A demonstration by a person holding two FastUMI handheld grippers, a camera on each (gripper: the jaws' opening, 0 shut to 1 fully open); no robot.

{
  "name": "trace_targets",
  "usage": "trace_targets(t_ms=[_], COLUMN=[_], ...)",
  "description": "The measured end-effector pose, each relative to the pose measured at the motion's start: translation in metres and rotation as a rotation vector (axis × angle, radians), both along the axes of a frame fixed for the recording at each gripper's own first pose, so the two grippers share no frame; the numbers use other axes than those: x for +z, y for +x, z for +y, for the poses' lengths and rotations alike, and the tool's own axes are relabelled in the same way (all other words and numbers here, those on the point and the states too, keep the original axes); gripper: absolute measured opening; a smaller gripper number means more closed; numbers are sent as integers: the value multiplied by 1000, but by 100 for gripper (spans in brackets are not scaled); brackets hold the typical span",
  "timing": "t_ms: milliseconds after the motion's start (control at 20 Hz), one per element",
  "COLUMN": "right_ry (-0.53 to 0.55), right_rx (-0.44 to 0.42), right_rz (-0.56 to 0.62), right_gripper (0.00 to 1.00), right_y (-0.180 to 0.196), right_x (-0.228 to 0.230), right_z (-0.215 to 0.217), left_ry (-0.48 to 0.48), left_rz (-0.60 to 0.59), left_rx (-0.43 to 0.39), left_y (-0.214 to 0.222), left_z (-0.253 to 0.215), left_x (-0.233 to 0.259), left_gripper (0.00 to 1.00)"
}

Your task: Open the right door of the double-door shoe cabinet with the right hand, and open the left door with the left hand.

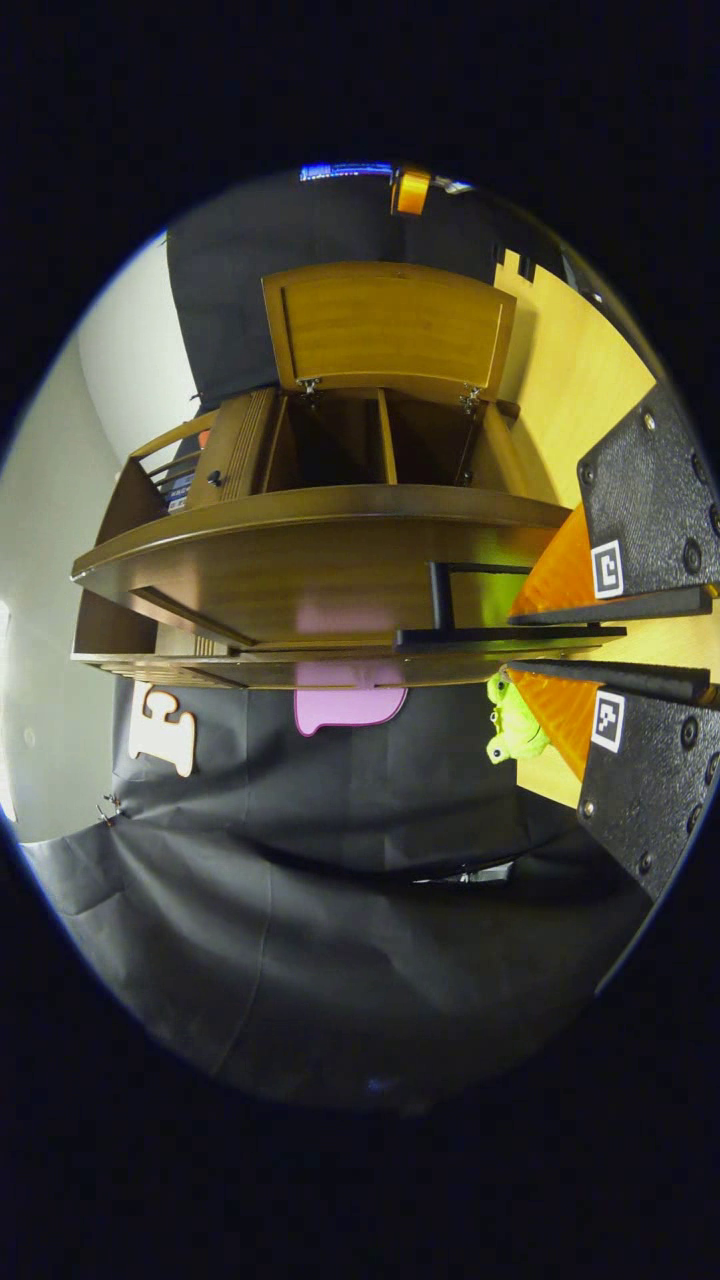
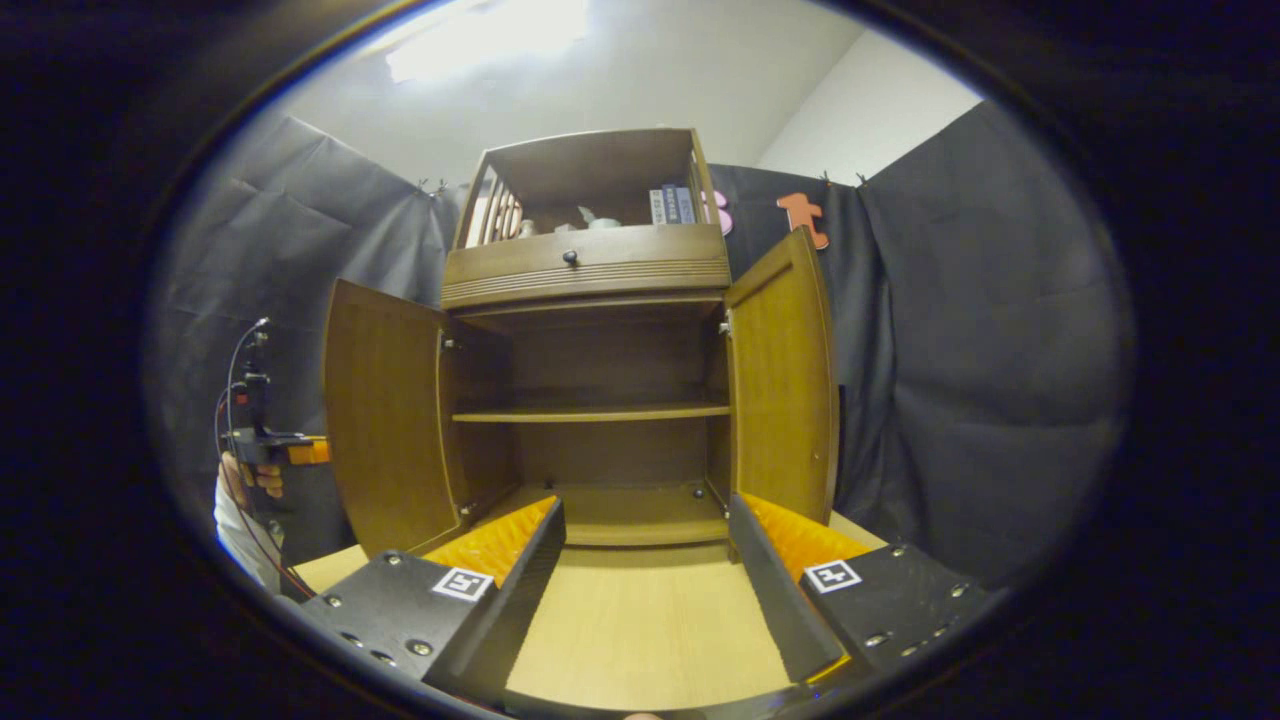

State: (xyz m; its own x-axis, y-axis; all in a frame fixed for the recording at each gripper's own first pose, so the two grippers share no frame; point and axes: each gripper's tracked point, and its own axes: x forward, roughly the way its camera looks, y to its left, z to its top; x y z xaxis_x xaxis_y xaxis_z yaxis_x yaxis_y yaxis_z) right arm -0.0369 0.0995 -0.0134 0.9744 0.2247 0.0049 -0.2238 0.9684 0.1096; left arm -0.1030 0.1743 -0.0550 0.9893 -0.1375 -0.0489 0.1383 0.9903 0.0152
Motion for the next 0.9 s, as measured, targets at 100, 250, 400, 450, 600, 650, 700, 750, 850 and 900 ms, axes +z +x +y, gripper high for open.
trace_targets(t_ms=[100,250,400,450,600,650,700,750,850,900], right_ry=[8,-14,-11,5,55,65,72,74,68,61], right_rx=[12,29,40,47,79,79,79,82,76,75], right_rz=[1,5,15,20,4,-5,-9,-13,-22,-26], right_gripper=[97,97,98,98,97,97,97,98,98,97], right_y=[3,1,-1,-3,-6,-5,-6,-6,-6,-5], right_x=[-3,-11,-20,-20,-15,-13,-12,-11,-8,-6], right_z=[7,16,20,19,20,20,18,18,13,10], left_ry=[8,22,30,27,38,35,30,25,14,12], left_rz=[-6,6,4,0,-26,-41,-52,-61,-64,-61], left_rx=[12,52,106,132,162,164,165,165,161,146], left_y=[-3,-14,-30,-35,-57,-63,-67,-70,-74,-74], left_z=[4,8,9,12,7,2,-2,-8,-20,-29], left_x=[4,5,13,16,27,34,39,44,48,50], left_gripper=[24,32,44,46,63,63,63,63,65,75])
